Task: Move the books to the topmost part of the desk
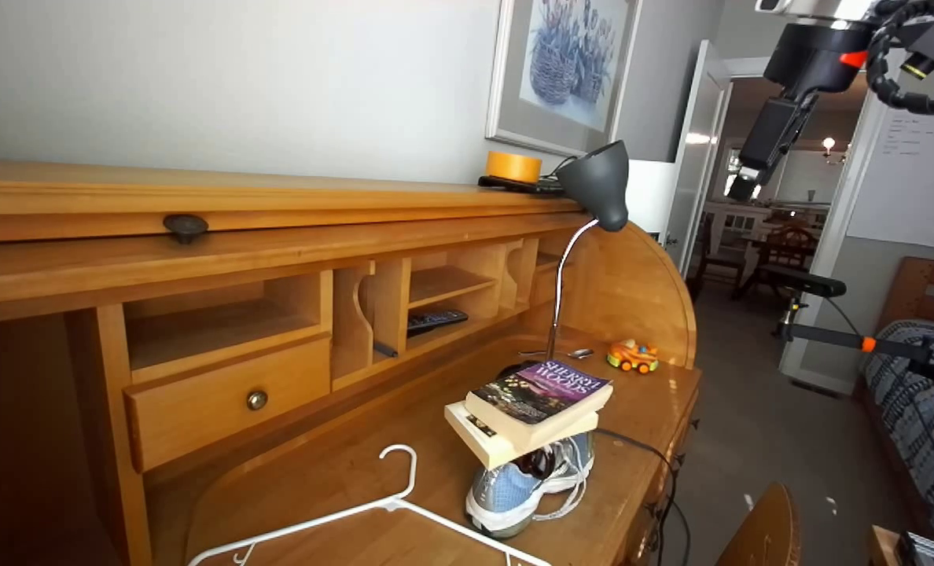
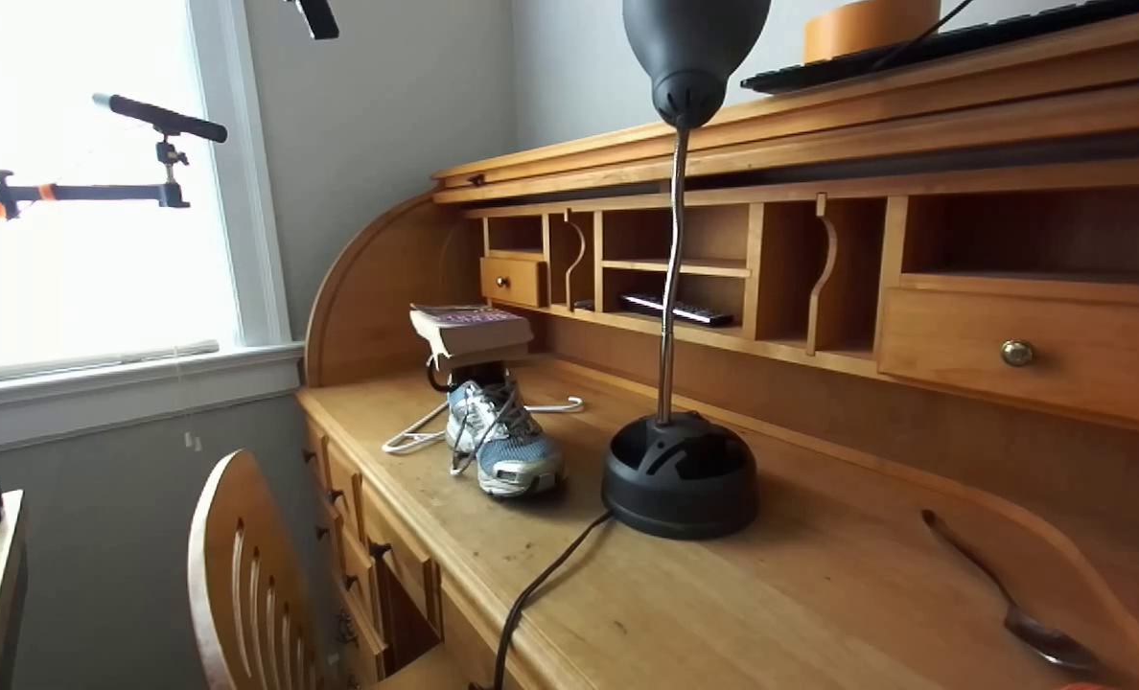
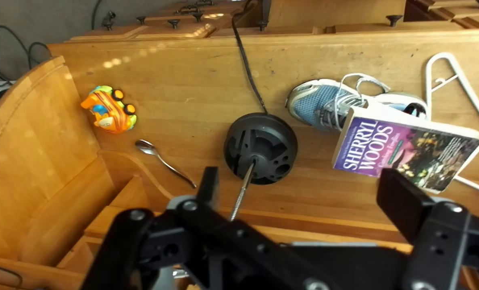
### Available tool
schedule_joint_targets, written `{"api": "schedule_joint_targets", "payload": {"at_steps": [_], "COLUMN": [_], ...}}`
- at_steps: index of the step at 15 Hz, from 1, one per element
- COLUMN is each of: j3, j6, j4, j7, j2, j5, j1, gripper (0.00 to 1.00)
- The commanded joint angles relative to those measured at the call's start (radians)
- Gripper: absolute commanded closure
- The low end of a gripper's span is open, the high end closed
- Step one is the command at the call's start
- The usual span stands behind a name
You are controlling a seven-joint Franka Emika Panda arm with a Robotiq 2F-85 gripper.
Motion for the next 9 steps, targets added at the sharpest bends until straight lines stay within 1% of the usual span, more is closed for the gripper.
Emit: {"api": "schedule_joint_targets", "payload": {"at_steps": [1,3,5,9], "j3": [0.081,0.141,0.192,0.267], "j6": [0.038,0.073,0.122,0.232], "j4": [-0.048,-0.062,-0.071,-0.074], "j7": [0.012,0.016,0.023,0.049], "j2": [0.078,0.140,0.214,0.361], "j5": [-0.032,-0.066,-0.125,-0.316], "j1": [0.078,0.115,0.139,0.156], "gripper": [0.00,0.00,0.00,0.00]}}
